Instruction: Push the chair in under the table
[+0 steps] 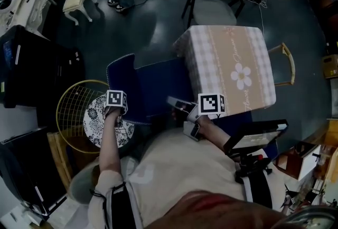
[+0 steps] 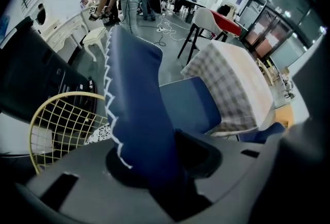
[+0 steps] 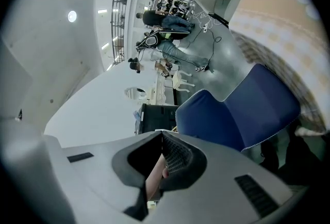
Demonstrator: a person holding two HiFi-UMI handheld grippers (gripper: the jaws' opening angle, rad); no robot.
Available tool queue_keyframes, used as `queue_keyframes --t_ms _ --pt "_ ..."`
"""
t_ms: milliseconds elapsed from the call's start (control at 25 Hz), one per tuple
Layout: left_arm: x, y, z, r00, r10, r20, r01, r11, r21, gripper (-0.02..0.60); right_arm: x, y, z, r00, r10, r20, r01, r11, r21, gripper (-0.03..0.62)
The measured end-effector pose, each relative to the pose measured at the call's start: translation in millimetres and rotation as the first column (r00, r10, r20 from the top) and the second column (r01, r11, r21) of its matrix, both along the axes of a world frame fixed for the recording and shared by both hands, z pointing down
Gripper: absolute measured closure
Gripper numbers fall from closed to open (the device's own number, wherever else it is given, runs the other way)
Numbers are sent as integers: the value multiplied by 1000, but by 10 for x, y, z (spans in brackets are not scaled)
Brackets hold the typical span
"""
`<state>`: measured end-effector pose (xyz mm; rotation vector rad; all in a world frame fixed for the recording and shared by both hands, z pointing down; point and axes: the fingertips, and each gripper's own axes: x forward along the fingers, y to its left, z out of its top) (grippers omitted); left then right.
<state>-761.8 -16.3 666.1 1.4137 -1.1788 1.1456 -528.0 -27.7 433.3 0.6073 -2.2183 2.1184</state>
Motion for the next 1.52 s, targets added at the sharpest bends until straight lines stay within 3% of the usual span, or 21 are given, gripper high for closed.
queue_keyframes --t_ms 320,560,1120,1520 --pt "4 77 -25 1000 16 22 -16 1000 -25 431 8 70 22 1000 4 -7 -4 1000 -13 583" --pt "76 -78 -35 1000 1 23 -1 1000 -3 431 42 -52 18 1000 -6 -5 6 1000 7 583" --pt "79 108 48 1000 -11 9 11 1000 -18 431 187 -65 100 998 63 -3 -63 998 -23 583" --pt "86 -23 18 999 -4 32 5 1000 -17 431 118 -5 100 1000 27 -12 -28 999 -27 583"
